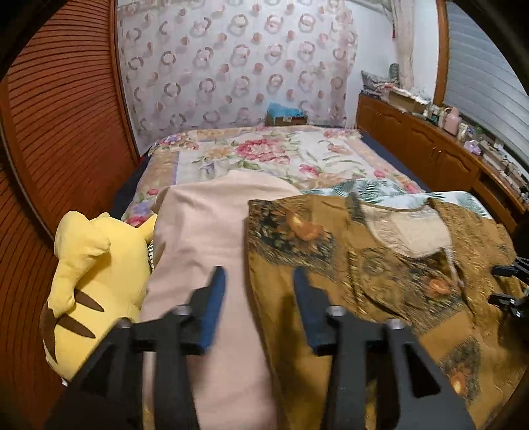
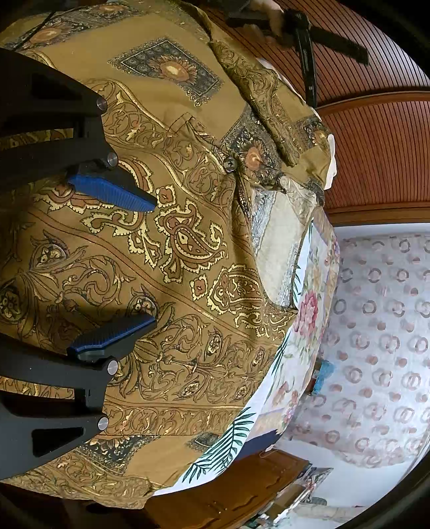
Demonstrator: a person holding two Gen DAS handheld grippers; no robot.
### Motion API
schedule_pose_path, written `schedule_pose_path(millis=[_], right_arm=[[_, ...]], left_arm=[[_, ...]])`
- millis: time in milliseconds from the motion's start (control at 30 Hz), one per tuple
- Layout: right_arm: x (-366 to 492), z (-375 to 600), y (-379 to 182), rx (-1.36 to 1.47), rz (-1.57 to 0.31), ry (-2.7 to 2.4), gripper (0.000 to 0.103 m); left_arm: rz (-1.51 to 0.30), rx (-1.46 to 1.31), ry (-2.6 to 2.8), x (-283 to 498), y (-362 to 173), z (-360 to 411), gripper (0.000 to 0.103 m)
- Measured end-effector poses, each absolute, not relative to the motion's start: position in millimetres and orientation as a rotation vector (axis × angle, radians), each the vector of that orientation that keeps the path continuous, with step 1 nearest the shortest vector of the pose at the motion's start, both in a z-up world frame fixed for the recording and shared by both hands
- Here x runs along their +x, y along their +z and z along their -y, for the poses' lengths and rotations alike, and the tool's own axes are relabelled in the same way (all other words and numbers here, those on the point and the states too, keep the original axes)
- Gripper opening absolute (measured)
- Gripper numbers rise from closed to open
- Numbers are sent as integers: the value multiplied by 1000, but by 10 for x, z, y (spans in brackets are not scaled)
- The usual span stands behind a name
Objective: Fold small clothes
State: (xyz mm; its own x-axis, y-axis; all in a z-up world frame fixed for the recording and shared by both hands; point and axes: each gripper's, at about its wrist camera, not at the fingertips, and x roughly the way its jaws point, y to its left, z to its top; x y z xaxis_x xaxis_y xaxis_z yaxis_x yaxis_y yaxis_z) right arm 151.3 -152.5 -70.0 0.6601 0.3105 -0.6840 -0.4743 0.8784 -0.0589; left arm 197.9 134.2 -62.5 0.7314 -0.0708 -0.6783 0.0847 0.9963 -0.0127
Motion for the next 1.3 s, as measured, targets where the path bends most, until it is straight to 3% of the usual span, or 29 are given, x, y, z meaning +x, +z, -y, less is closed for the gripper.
schedule_pose_path(millis=[167, 467, 800, 900, 1300], right_arm=[[1519, 1531, -695, -243, -723, 448, 67], [1524, 1538, -696, -244, -723, 448, 68], [1521, 1538, -694, -245, -723, 449, 68], [1521, 1538, -693, -245, -723, 449, 68], [1522, 1541, -693, -246, -723, 450, 68]], left_arm=[[-727, 27, -131, 1598, -556, -1189, 53], [-756, 19, -224, 1284, -712, -810, 54], [-838, 24, -260, 1436, -920, -691, 54], [-849, 11, -305, 1366, -908, -626, 46], [-861, 61, -401, 922, -901, -156, 45]])
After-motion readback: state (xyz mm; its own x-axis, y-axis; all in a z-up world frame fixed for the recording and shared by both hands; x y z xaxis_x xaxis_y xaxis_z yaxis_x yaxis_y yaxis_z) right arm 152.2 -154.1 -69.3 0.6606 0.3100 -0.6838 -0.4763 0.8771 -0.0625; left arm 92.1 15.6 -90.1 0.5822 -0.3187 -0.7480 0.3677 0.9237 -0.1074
